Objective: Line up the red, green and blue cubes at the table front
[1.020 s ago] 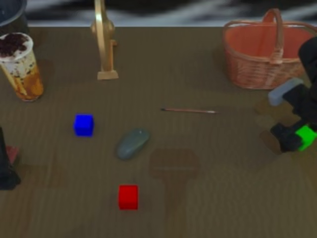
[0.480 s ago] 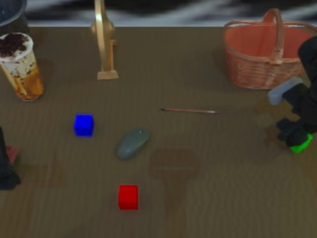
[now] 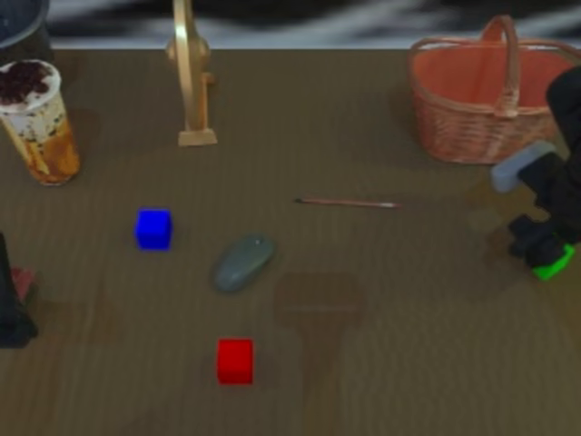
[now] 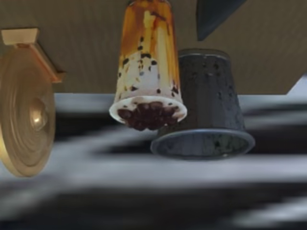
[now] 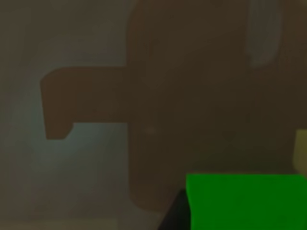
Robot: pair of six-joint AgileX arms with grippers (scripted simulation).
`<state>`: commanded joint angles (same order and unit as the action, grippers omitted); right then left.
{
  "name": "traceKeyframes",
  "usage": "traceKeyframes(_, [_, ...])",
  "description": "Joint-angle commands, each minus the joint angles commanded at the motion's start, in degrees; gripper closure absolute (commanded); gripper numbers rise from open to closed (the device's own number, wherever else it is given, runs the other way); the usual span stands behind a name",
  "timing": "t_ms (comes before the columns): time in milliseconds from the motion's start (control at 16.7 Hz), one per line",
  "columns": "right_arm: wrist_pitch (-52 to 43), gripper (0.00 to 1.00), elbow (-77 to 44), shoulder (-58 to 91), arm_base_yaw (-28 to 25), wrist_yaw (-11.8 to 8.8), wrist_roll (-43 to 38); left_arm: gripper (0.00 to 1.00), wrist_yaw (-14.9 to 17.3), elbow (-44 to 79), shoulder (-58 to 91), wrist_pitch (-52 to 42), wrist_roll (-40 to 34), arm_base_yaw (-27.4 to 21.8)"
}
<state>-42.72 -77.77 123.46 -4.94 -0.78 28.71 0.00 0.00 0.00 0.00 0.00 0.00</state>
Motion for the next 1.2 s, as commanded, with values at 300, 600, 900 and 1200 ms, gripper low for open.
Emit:
traceKeyframes(300, [-8.55,1.00,-4.19,-3.45,-0.36,-0.21,0.17,0.00,0.00,0.00,0.00,0.00,0.00,0.00])
traceKeyframes(600, [-13.58,1.00,-7.17,-6.45,-0.49,-0.02,0.14,0.00,0.00,0.00,0.00,0.00,0.00,0.00])
traceKeyframes(900, [-13.61,1.00,-7.50,-6.09,-1.48,-0.04,-1.81,0.00,0.00,0.00,0.00,0.00,0.00,0.00])
traceKeyframes(1200, [-15.33,1.00,-9.72,-4.60,-10.48,0.21,-16.67,0.00,0.00,0.00,0.00,0.00,0.00,0.00])
